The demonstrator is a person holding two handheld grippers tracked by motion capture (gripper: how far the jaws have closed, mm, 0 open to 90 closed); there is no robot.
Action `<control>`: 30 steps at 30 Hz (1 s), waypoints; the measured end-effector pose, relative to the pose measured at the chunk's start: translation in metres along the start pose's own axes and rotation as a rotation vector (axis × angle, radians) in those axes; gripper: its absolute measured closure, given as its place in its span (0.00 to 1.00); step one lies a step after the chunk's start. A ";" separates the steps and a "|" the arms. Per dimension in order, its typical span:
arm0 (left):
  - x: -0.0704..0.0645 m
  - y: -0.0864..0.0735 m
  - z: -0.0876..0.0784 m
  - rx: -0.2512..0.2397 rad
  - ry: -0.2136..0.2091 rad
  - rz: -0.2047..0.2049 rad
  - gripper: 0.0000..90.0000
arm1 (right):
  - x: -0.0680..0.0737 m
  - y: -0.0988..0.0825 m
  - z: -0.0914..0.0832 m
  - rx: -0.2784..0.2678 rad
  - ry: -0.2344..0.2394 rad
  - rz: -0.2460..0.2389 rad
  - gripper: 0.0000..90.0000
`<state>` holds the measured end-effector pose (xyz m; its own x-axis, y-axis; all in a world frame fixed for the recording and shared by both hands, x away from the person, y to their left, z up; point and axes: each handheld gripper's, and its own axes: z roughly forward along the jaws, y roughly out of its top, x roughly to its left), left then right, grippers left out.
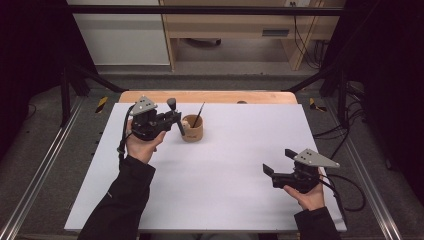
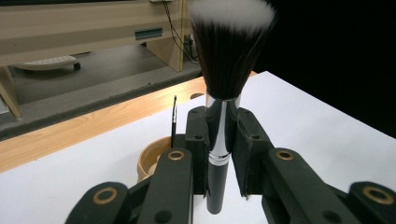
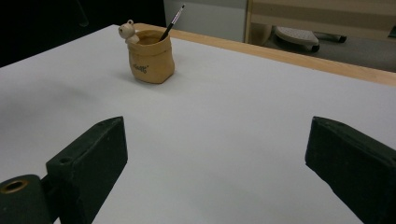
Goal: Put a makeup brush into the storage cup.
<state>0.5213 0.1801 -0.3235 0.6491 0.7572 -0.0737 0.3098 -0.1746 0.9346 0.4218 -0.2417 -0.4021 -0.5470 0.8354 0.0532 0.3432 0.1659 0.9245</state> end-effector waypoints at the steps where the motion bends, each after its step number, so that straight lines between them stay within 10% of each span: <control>1: 0.001 0.001 0.001 0.000 0.001 0.001 0.86 | 0.000 0.000 0.000 0.000 0.000 0.002 0.07; 30: 0.008 0.019 0.026 0.004 0.030 0.020 0.86 | 0.000 0.000 0.000 0.002 0.010 -0.003 0.07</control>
<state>0.5507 0.1668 -0.3157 0.6343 0.7718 -0.0445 0.2995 -0.1922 0.9345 0.4218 -0.2418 -0.4018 -0.5561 0.8294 0.0543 0.3427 0.1693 0.9241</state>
